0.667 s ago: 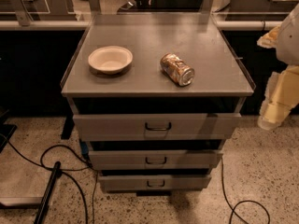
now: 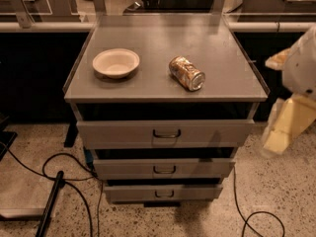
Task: Open top drawer
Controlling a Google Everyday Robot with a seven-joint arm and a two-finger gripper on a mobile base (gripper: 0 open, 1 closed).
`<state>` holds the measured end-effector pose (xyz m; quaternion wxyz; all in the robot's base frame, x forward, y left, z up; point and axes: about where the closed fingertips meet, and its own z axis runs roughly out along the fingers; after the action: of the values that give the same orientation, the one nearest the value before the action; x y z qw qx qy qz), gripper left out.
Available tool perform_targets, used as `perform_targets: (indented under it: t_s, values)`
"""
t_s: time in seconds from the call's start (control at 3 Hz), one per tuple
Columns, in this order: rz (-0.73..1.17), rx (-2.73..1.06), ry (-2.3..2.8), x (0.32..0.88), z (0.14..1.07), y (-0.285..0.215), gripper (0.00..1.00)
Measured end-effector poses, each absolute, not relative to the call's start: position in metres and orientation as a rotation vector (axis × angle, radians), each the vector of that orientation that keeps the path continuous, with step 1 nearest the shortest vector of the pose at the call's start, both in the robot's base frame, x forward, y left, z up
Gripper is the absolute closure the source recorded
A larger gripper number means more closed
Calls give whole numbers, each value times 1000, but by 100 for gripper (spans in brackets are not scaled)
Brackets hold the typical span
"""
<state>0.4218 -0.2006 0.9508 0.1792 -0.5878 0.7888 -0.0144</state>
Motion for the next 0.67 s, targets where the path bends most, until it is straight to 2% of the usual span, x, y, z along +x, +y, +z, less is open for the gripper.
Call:
perform_targets:
  t_s: [0.33, 0.67]
  values:
    - [25, -1668, 2259, 415, 887, -184, 0]
    - [25, -1668, 2259, 415, 887, -184, 0]
